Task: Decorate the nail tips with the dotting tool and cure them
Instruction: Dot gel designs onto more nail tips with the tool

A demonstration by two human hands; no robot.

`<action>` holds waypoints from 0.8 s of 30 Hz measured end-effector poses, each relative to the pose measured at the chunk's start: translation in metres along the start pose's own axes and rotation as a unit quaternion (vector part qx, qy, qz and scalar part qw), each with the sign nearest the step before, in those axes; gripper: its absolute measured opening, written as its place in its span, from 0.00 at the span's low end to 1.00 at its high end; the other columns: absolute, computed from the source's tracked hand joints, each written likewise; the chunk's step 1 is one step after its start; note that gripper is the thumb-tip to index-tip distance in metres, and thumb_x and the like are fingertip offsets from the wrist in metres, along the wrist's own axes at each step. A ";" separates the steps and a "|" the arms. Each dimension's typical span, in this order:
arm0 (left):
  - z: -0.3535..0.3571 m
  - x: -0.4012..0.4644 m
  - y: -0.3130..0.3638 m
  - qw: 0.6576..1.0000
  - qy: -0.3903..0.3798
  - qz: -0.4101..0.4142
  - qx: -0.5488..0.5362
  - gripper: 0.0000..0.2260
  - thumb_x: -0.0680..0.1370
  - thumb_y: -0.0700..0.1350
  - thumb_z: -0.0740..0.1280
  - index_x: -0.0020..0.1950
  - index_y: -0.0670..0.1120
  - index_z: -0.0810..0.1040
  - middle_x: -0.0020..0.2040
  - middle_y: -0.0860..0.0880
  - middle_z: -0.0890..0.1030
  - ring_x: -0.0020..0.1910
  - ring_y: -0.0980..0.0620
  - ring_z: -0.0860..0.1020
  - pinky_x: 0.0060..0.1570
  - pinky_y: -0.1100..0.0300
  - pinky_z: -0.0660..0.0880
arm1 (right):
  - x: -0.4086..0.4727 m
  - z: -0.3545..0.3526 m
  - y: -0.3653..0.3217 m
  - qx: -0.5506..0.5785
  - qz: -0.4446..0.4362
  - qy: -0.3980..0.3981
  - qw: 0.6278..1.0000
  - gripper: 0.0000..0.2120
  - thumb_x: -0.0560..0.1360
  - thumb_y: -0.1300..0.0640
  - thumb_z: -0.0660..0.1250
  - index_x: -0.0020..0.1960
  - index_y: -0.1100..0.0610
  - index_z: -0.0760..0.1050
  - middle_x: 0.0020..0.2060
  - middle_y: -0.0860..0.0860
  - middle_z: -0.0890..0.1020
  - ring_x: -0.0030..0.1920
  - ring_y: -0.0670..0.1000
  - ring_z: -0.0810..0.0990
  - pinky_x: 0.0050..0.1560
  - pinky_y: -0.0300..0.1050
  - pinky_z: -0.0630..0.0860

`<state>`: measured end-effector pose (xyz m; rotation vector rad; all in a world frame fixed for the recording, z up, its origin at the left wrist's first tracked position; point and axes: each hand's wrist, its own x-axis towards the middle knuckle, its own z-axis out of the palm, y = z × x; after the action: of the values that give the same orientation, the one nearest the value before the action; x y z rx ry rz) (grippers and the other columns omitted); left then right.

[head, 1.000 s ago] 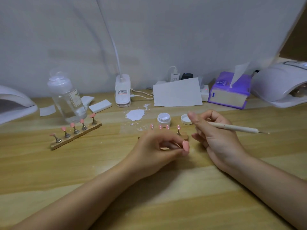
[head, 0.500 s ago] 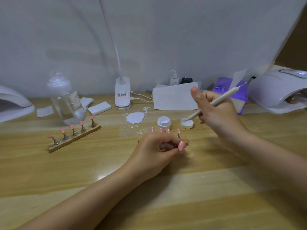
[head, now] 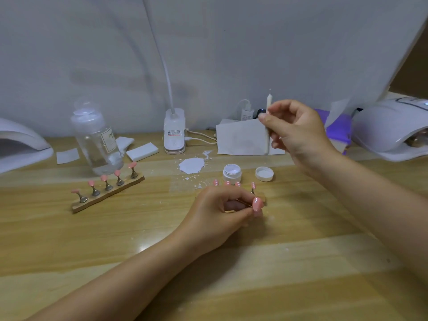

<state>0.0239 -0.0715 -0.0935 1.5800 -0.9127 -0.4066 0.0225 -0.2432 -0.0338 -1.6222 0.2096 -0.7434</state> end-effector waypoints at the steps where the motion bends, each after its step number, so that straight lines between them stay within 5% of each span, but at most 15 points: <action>1: 0.000 0.000 0.000 1.000 0.001 0.000 0.001 0.12 0.72 0.33 0.69 0.37 0.51 0.81 0.34 0.49 0.82 0.32 0.55 0.75 0.35 0.66 0.73 | 0.000 0.002 0.002 0.015 0.004 0.008 1.000 0.11 0.72 0.63 0.69 0.42 0.51 0.69 0.34 0.48 0.74 0.21 0.41 0.69 0.23 0.34 0.68; 6: 0.000 0.000 -0.001 1.000 -0.003 -0.002 0.013 0.13 0.72 0.33 0.69 0.36 0.52 0.81 0.33 0.53 0.82 0.31 0.58 0.75 0.36 0.67 0.72 | 0.000 0.013 0.009 0.083 0.067 0.020 0.994 0.12 0.73 0.65 0.68 0.42 0.53 0.67 0.29 0.49 0.70 0.17 0.42 0.65 0.21 0.33 0.67; 9: 0.000 0.000 -0.001 1.000 -0.005 0.000 0.009 0.11 0.72 0.34 0.69 0.37 0.51 0.81 0.34 0.52 0.82 0.31 0.59 0.75 0.35 0.68 0.73 | -0.001 0.015 0.012 -0.003 0.064 -0.015 0.998 0.05 0.76 0.57 0.65 0.42 0.52 0.72 0.24 0.49 0.72 0.17 0.42 0.68 0.22 0.33 0.70; 13: -0.001 0.001 -0.003 1.000 -0.009 0.002 0.012 0.12 0.72 0.33 0.69 0.37 0.50 0.81 0.34 0.53 0.82 0.32 0.62 0.76 0.36 0.69 0.73 | -0.001 0.015 0.014 -0.116 0.067 -0.088 0.987 0.20 0.77 0.44 0.60 0.35 0.55 0.78 0.20 0.49 0.78 0.19 0.44 0.72 0.21 0.31 0.66; 19: -0.001 0.001 -0.003 1.000 -0.005 0.005 0.012 0.12 0.72 0.33 0.69 0.37 0.49 0.81 0.34 0.51 0.82 0.32 0.59 0.76 0.35 0.68 0.73 | 0.000 0.023 0.028 -0.199 -0.002 -0.070 0.978 0.23 0.72 0.54 0.69 0.19 0.53 0.69 0.16 0.46 0.74 0.19 0.42 0.71 0.25 0.29 0.67; 24: 0.001 0.002 -0.005 1.000 0.006 0.001 0.016 0.12 0.72 0.33 0.68 0.36 0.50 0.81 0.36 0.40 0.82 0.36 0.52 0.77 0.36 0.62 0.73 | 0.000 0.030 0.034 -0.249 -0.009 -0.091 0.964 0.19 0.71 0.57 0.68 0.22 0.54 0.71 0.16 0.47 0.72 0.19 0.42 0.69 0.24 0.29 0.66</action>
<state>0.0261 -0.0737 -0.0978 1.6087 -0.9156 -0.3834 0.0489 -0.2253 -0.0668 -2.1614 0.2632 -0.5741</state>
